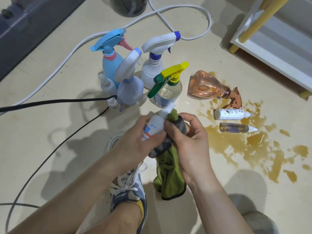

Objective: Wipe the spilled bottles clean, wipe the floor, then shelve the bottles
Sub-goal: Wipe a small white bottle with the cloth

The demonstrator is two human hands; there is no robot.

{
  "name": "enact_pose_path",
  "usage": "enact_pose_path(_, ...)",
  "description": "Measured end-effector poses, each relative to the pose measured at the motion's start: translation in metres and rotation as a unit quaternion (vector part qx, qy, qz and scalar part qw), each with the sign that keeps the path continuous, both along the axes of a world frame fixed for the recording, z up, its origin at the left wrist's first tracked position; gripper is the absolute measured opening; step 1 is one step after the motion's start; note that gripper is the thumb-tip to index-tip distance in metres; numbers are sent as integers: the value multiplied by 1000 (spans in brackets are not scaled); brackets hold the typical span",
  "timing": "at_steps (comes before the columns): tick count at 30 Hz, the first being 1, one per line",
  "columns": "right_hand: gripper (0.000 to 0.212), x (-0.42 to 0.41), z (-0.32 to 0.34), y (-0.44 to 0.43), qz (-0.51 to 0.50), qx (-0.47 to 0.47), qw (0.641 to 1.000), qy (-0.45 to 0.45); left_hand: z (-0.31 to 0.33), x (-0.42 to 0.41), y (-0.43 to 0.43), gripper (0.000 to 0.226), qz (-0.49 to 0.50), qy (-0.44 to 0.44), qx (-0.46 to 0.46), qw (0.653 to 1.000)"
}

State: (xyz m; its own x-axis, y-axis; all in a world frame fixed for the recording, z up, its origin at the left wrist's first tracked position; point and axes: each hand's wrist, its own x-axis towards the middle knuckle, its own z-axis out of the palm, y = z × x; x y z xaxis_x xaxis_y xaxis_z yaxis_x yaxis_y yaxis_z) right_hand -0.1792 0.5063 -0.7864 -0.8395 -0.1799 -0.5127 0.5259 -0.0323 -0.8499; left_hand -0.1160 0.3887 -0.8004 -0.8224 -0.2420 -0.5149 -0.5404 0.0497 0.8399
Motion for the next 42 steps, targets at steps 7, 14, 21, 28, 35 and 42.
enact_pose_path(7, 24, 29, 11, -8, 55, 49, 991, 110, -10, -7, -6, 53, -61, 98, -276, 954)
enact_pose_path(14, 39, -22, -16, -18, -137, 100, 974, 150, -6, 10, 11, 51, -114, 163, -474, 858)
enact_pose_path(21, 17, 9, -7, -11, -135, 6, 988, 81, -1, 6, 7, 58, -83, 86, -373, 920)
enact_pose_path(28, 19, 26, 9, 1, 85, 18, 990, 114, -2, -9, -4, 45, 69, 53, -63, 994)
enact_pose_path(35, 35, 23, -7, -8, 22, 73, 989, 127, 6, -23, 9, 41, 106, 35, -30, 993)
enact_pose_path(42, 33, 47, -15, -5, 27, 120, 986, 108, 8, -40, 11, 30, 144, 27, 39, 988)
